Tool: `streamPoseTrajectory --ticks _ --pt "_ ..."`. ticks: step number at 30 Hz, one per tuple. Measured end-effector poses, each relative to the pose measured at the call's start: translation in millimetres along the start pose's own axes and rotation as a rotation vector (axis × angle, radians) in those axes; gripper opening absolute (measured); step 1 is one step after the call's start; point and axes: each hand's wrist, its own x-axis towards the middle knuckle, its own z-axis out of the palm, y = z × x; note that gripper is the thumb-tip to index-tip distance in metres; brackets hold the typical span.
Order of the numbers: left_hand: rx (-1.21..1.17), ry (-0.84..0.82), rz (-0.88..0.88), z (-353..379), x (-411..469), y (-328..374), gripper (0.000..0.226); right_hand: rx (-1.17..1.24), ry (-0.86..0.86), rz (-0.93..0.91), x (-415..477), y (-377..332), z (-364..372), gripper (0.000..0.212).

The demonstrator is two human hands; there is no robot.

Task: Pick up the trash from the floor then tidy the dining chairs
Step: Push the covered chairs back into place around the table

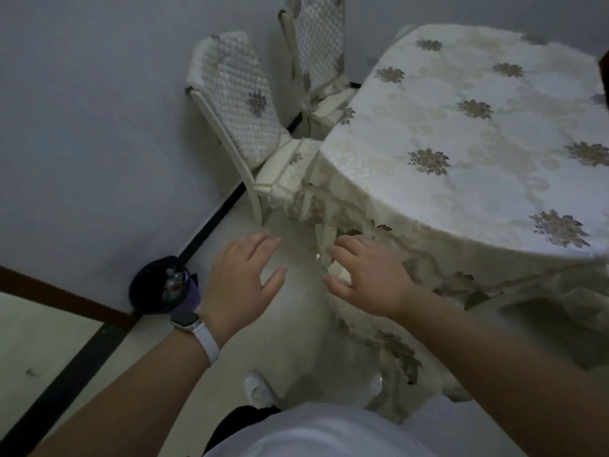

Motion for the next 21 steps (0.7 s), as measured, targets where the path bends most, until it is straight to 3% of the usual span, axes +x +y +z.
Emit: streamPoseTrajectory --ticks 11,21 --pt "0.050 0.097 -0.103 -51.9 11.8 -189.0 0.045 -0.115 0.083 -0.144 178.7 -117.0 18.9 0.057" --pt "0.114 0.079 -0.062 -56.8 51.1 -266.1 0.046 -0.182 0.080 -0.196 264.5 -132.8 27.1 0.057"
